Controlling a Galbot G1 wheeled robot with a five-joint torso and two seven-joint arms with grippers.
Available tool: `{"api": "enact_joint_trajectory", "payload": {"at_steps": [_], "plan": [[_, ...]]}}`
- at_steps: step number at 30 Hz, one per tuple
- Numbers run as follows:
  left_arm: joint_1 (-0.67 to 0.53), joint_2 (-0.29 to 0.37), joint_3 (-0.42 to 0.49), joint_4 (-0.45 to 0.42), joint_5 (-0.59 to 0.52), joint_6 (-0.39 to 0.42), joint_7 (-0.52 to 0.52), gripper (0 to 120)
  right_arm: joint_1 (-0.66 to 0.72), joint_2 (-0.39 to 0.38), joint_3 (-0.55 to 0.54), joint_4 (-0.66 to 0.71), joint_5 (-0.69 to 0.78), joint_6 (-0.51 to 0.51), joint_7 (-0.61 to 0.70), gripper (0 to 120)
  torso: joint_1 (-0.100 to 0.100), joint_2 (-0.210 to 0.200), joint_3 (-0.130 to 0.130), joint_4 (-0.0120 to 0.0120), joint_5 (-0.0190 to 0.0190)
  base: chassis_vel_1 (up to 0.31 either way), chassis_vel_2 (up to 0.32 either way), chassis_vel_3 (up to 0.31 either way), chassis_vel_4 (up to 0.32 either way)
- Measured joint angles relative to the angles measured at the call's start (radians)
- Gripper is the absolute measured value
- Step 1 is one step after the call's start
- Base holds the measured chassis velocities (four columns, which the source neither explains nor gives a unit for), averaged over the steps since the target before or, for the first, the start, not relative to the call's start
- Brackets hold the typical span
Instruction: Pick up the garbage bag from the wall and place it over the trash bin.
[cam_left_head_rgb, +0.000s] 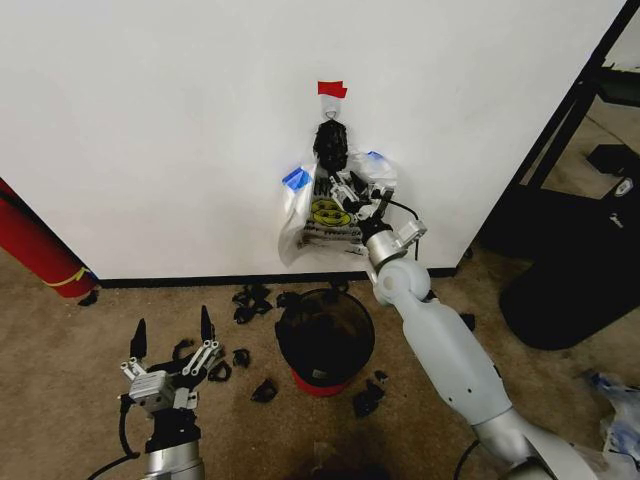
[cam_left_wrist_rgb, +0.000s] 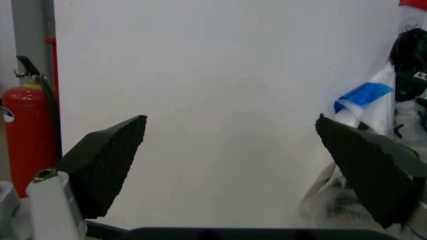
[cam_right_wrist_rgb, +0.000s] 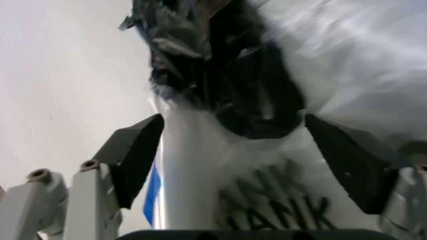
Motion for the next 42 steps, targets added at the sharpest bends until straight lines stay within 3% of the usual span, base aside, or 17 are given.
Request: {"api": "enact_joint_trajectory", "payload": {"at_steps": [13, 22, 27, 42], "plan": [[-0.012, -0.006, 0.015, 0.022, 0.001, 0.000, 0.001, 100, 0.006, 0.007, 0.009, -0.012, 0.017, 0.000, 0.032, 30, 0.000, 0.000, 0.000, -0.0006, 0.0002, 0.000, 0.000, 0.000, 0.000], [-0.024, -0.002, -0.010, 0.000, -0.033, 0.011, 0.002, 100, 0.039, 0.023, 0.015, -0.043, 0.023, -0.002, 0.039, 22, 0.000, 0.000, 0.000, -0.0005, 0.0001, 0.000, 0.000, 0.000, 0.000], [-0.033, -0.001, -0.020, -0.014, -0.046, 0.018, 0.002, 100, 0.047, 0.024, 0.011, -0.043, 0.041, -0.007, 0.046, 1, 0.000, 0.000, 0.000, -0.0005, 0.0001, 0.000, 0.000, 0.000, 0.000], [-0.020, -0.008, -0.005, -0.018, -0.042, 0.017, 0.001, 100, -0.040, 0.002, 0.033, 0.062, -0.001, -0.010, 0.045, 0, 0.000, 0.000, 0.000, -0.0004, 0.0001, 0.000, 0.000, 0.000, 0.000]]}}
